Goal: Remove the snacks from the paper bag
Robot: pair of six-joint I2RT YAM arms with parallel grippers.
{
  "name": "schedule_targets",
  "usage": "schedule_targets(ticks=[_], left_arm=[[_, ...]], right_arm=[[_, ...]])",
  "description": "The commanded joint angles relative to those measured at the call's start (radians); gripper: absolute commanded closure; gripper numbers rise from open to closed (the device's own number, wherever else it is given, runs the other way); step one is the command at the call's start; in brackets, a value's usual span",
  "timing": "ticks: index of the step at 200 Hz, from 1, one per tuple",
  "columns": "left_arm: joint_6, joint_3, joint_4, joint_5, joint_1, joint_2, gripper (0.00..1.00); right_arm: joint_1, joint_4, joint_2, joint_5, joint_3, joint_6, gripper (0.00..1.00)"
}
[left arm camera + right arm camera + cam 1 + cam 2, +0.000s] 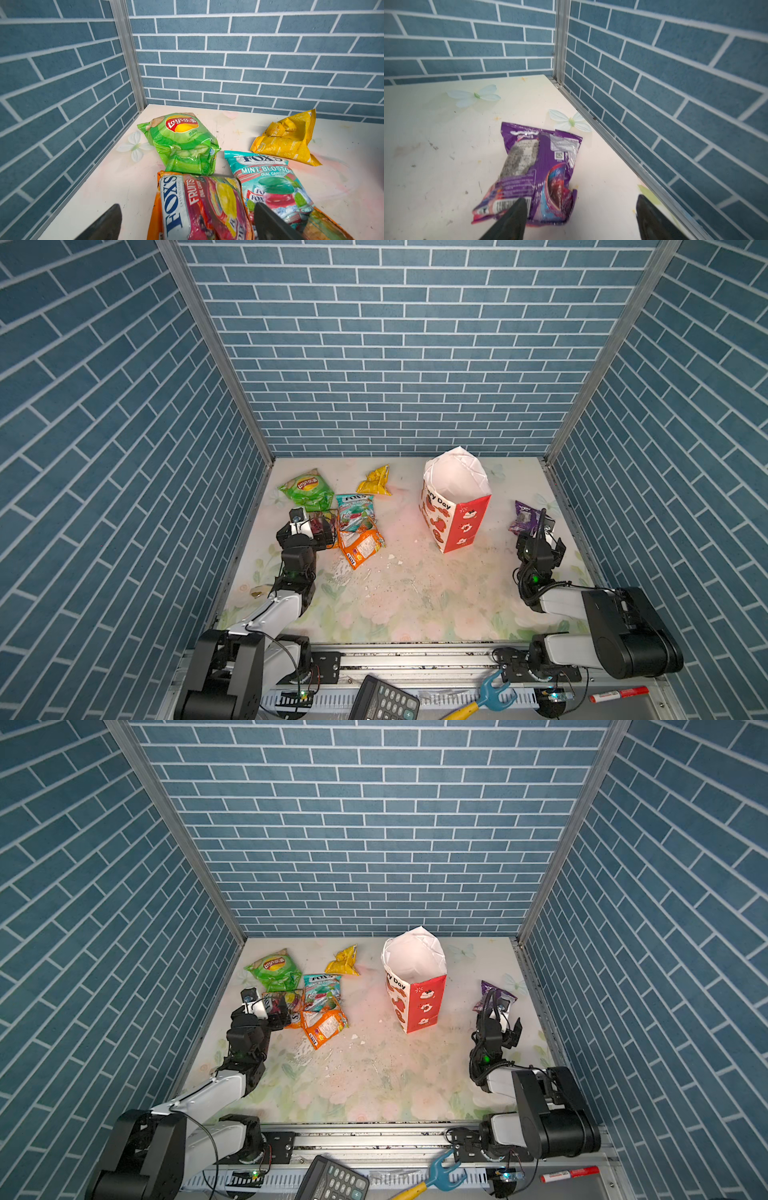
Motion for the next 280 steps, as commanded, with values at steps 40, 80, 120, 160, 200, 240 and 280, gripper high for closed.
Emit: schedule_targets(ticks=[40, 80, 120, 160, 200, 240, 280], left_arm=[[0.101, -0.110, 0.239, -0.108, 0.007, 0.053, 0.00], [0.109, -0.130, 0.500, -0.101, 0.020, 0.270, 0.00], [0.124, -0.073, 0.568, -0.010, 0.028, 0.451, 0.00], [0.094, -0.014, 0.412, -0.032, 0.046, 0.425, 0.00], [0.096, 0.124, 0.151, -0.005, 0.054, 0.417, 0.00], [0.095, 0.120, 0.161, -0.005, 0.054, 0.418, 0.00], [0.095, 0.120, 0.160, -0.005, 0.054, 0.418, 0.01]], right_arm=[[-0.080, 0.185, 0.079, -0.147, -0.012, 0.010, 0.18], [-0.096, 0.112, 0.069, -0.188, 0.014, 0.023, 0.18], [-0.131, 0.042, 0.079, -0.325, 0.050, 0.019, 0.17], [-0.151, -0.042, 0.160, -0.390, 0.125, 0.024, 0.08], [-0.160, -0.065, 0.171, -0.405, 0.152, 0.022, 0.07], [-0.160, -0.067, 0.168, -0.419, 0.149, 0.013, 0.01], [-0.160, -0.069, 0.170, -0.419, 0.151, 0.010, 0.01]])
